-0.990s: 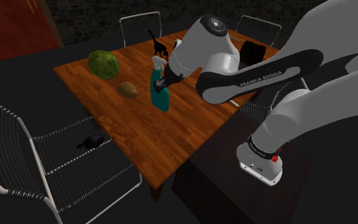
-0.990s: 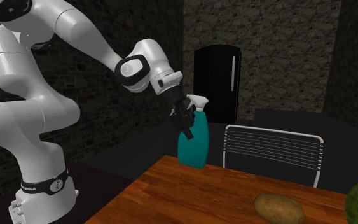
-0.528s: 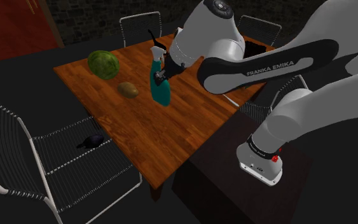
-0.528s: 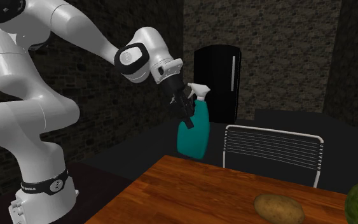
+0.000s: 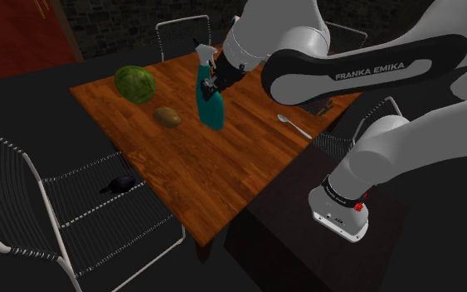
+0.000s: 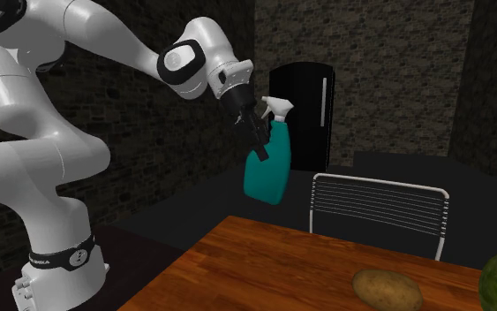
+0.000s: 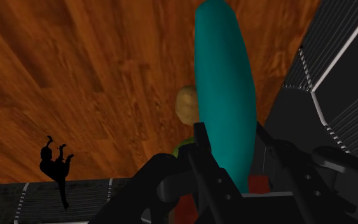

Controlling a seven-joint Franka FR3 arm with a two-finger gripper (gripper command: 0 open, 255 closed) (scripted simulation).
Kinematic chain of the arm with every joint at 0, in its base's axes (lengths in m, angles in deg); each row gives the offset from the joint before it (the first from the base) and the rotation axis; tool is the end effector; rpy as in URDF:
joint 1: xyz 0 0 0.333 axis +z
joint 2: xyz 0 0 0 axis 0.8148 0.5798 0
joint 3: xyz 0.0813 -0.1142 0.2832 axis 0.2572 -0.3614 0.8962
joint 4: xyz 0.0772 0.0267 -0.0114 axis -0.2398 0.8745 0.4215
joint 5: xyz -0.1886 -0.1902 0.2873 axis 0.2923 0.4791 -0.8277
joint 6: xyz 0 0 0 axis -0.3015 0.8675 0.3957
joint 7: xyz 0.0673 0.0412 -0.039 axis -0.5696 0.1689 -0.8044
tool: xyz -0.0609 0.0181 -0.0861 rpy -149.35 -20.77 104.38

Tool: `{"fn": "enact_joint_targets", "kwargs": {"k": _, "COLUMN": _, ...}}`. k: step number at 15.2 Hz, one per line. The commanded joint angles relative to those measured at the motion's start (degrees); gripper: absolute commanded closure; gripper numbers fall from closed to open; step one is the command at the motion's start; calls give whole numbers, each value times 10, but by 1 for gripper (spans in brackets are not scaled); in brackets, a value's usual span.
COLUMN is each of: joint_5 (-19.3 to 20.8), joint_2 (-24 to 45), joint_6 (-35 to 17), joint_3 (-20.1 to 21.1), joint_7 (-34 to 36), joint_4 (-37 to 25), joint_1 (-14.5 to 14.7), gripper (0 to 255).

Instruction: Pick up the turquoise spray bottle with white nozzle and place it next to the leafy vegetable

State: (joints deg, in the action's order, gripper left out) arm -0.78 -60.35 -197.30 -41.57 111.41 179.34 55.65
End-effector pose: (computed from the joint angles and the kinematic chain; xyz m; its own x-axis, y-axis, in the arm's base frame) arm 0.3537 0.2304 0.4890 0.8702 0.0164 0.4924 0.0240 -0.9997 -0.0092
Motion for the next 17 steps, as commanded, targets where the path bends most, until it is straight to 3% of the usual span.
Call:
{"fn": "enact_joint_targets", "kwargs": {"k": 1, "joint_5": 0, "joint_2": -3, "joint_6": 16, "joint_3": -6, "joint_7": -5, "joint_4": -13, "joint_1": 0, "gripper": 255}}
{"fn": "enact_joint_targets", "kwargs": {"k": 17, "joint_5": 2, "joint_2": -21, "joint_6": 141, "joint_3": -37, "joint_7": -27, "joint_4": -121, "joint_1": 1, "gripper": 255}}
